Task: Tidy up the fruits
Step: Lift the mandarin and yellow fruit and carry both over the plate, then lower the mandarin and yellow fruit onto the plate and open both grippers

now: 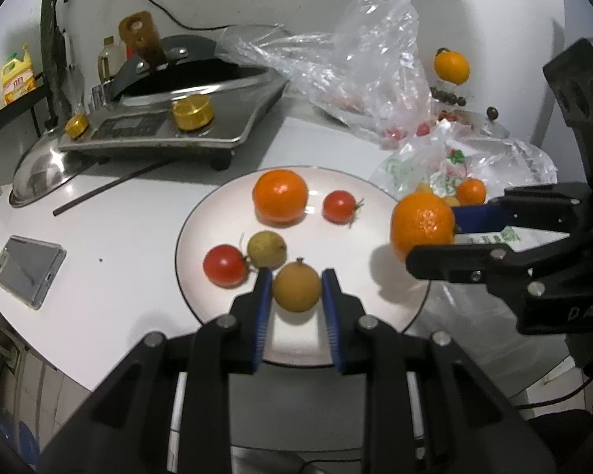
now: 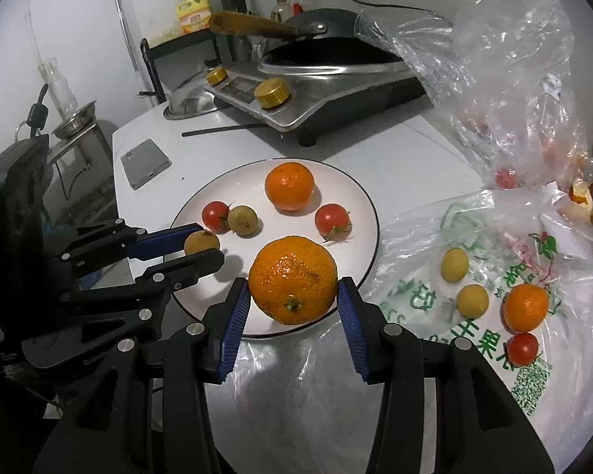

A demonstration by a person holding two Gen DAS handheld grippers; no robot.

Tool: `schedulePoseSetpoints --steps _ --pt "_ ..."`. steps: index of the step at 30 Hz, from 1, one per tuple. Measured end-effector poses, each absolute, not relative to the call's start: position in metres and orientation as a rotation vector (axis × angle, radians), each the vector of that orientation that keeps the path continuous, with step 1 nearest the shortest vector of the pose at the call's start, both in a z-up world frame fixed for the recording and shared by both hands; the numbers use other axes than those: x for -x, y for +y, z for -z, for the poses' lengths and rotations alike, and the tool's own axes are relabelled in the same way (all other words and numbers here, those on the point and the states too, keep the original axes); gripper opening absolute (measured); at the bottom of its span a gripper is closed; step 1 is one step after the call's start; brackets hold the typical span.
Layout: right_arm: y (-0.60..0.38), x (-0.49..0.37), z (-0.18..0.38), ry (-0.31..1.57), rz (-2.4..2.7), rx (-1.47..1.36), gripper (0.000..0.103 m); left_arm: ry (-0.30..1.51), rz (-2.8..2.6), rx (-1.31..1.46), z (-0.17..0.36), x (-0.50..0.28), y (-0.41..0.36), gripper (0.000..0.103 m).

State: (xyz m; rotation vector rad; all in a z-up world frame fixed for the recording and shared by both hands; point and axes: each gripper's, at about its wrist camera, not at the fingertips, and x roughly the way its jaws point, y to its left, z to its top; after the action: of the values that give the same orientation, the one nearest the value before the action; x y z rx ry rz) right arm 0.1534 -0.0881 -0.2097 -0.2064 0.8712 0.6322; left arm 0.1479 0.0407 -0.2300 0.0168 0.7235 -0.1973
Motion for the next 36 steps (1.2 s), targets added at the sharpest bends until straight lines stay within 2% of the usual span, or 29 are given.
schedulePoseSetpoints --steps 29,32,36 --pt "-0.046 -0.197 0.232 0.921 -0.605 0.219 0.049 0.749 0.199 0.014 0.243 -0.161 0.057 0.027" --pt "-0.047 -0.194 0.227 0.902 -0.608 0.211 0.049 0.746 0.197 0.010 0.242 -0.160 0.056 0.032" --pt "-0.050 -0.189 0.222 0.885 -0.606 0.219 0.049 0.743 0.192 0.005 0.241 -0.158 0.054 0.032"
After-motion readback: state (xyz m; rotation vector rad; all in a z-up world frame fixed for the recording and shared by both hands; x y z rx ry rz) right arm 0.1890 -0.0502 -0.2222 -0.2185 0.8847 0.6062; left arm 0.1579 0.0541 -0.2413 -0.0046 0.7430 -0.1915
